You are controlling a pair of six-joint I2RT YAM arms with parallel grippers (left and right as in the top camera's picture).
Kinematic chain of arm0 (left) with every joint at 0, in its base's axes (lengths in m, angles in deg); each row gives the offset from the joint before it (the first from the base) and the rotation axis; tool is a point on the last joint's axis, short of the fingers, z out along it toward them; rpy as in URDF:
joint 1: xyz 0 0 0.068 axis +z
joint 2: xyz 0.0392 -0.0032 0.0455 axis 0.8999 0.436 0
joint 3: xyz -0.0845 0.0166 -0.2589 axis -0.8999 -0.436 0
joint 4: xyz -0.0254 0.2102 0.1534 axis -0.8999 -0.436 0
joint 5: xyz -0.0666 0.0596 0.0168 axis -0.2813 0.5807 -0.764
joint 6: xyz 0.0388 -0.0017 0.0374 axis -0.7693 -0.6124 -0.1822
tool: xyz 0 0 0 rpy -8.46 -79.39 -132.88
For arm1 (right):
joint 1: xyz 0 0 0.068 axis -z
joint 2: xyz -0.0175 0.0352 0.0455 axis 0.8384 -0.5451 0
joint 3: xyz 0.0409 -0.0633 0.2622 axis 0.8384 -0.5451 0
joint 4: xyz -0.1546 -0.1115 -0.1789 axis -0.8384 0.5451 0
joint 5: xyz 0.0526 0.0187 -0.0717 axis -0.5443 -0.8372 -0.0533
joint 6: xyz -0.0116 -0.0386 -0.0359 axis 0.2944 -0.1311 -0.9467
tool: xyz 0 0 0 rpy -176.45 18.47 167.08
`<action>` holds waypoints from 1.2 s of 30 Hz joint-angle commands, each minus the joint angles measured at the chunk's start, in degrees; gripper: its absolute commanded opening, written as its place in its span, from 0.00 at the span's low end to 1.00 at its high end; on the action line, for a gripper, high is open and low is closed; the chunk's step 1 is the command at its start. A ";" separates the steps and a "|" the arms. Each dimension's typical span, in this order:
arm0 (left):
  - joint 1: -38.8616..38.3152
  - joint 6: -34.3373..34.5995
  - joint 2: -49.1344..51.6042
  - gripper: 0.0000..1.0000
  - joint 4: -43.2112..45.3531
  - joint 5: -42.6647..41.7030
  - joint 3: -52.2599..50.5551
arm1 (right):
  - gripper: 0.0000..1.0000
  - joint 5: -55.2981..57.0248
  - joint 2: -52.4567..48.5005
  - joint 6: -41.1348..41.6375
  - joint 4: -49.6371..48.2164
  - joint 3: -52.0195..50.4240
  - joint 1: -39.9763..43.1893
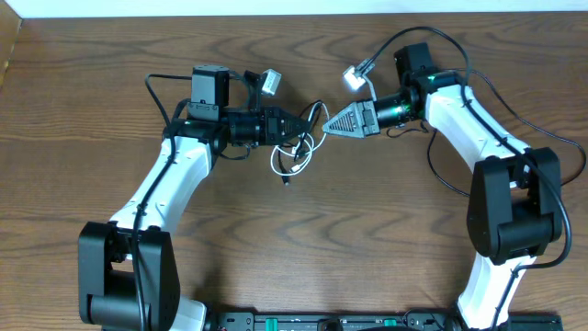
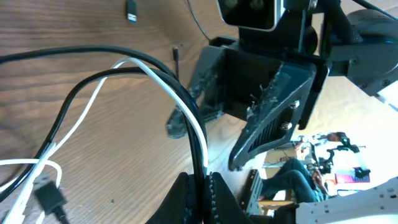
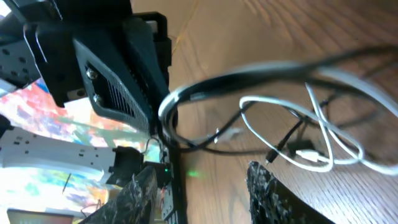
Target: Untangle cables
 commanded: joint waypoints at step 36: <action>0.09 -0.20 -0.15 0.07 1.46 1.01 0.94 | 0.01 15.17 0.90 35.17 -14.27 1.11 -2.95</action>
